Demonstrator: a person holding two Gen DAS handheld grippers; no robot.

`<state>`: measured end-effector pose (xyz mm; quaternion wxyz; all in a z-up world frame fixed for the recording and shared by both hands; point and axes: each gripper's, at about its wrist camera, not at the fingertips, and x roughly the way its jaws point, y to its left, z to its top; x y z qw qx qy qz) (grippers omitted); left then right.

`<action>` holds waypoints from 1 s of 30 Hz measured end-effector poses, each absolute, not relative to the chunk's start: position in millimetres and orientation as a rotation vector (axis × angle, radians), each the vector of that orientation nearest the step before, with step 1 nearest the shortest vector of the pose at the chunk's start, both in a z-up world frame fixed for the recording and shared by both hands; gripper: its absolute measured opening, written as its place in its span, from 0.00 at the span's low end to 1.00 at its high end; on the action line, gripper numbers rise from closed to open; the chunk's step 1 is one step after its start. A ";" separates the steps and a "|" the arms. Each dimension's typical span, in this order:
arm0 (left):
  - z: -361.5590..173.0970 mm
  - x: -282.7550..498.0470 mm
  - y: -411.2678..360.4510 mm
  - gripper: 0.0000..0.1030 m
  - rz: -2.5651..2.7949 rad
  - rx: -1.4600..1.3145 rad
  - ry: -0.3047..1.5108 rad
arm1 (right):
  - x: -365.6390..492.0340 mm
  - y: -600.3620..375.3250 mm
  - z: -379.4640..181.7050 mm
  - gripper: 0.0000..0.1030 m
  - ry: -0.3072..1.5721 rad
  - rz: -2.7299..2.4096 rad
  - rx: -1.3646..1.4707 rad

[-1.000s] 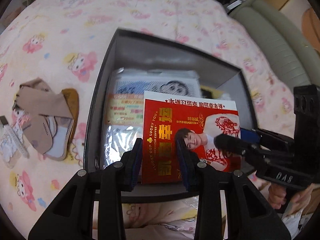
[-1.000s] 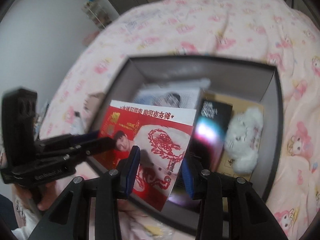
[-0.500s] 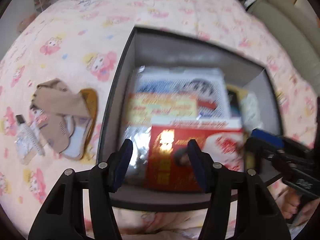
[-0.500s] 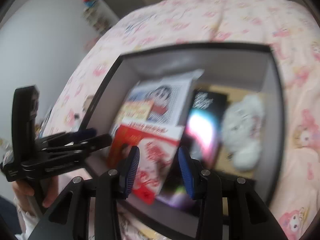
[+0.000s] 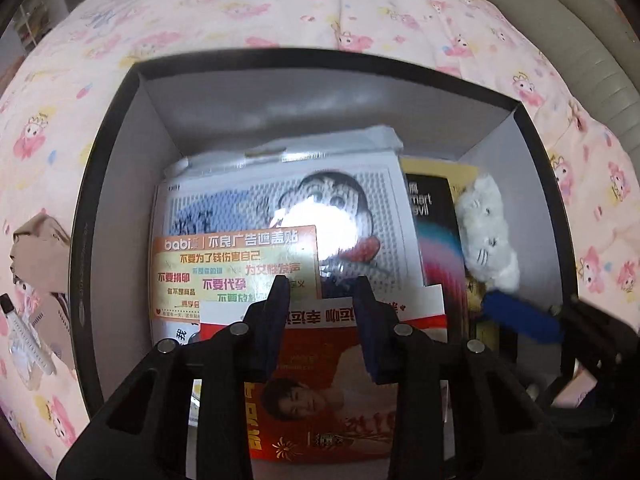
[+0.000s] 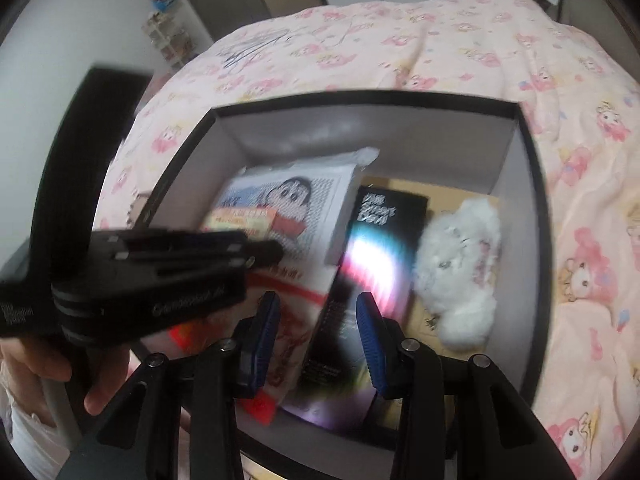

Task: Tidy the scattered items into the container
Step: 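Lower the red card into the box front and open the left gripper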

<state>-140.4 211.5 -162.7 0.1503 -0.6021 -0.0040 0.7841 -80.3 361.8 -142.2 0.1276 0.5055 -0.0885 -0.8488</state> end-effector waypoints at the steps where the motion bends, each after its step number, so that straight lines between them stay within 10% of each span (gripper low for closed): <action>1: -162.2 -136.5 208.6 0.32 2.224 -1.737 -0.028 | -79.5 362.5 -140.2 0.35 -0.244 -2.482 1.474; 7: -149.8 -110.9 184.6 0.32 2.135 -1.665 -0.236 | -76.0 358.0 -137.6 0.35 -0.049 -2.544 1.488; 30: -147.4 -103.4 192.8 0.52 2.174 -1.631 -0.082 | -60.7 357.6 -131.3 0.38 0.268 -2.582 1.520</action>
